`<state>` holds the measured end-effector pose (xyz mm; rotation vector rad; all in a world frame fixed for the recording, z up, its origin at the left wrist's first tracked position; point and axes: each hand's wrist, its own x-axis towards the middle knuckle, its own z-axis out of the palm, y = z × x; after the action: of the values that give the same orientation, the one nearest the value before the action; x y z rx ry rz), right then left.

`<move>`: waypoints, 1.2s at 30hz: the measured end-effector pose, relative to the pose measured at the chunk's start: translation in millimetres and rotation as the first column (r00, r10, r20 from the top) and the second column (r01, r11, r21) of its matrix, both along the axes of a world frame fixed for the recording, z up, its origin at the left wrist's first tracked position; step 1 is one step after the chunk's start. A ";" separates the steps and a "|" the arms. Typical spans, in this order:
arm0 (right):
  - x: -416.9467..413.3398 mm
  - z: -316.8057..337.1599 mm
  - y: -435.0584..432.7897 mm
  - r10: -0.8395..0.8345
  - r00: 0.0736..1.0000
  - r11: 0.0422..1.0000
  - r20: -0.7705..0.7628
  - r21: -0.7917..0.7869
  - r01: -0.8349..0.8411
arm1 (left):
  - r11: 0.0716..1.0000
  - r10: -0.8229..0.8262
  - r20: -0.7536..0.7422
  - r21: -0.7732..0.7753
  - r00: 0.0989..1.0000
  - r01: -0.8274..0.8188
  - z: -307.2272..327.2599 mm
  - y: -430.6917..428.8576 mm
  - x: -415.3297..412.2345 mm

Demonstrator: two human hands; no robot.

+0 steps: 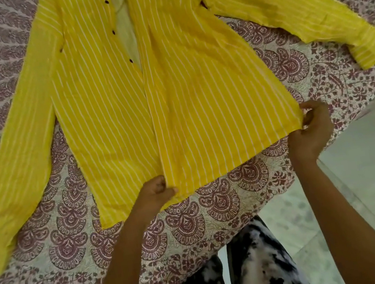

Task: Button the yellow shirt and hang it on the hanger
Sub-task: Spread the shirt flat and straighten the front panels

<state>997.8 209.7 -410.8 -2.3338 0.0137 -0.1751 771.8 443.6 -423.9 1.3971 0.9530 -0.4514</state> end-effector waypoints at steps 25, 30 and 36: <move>92.4 -18.6 182.7 0.558 0.828 0.822 0.056 -0.175 -0.542 | 0.759 0.045 -0.098 0.650 0.994 0.029 0.1 151.5 195.1; 170.6 -24.8 324.5 0.790 0.607 0.606 0.087 -0.255 -0.753 | 0.626 0.092 0.136 0.763 0.986 -0.164 -2.7 226.3 279.2; 241.9 -42.0 452.1 0.793 0.576 0.419 -0.196 -0.512 -0.750 | 0.494 0.058 0.244 0.835 0.968 -0.240 -29.9 311.2 372.7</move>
<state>1239.7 661.8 -452.8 -2.6104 -1.3331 0.2501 1144.4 754.8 -453.7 2.1893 1.1968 0.3945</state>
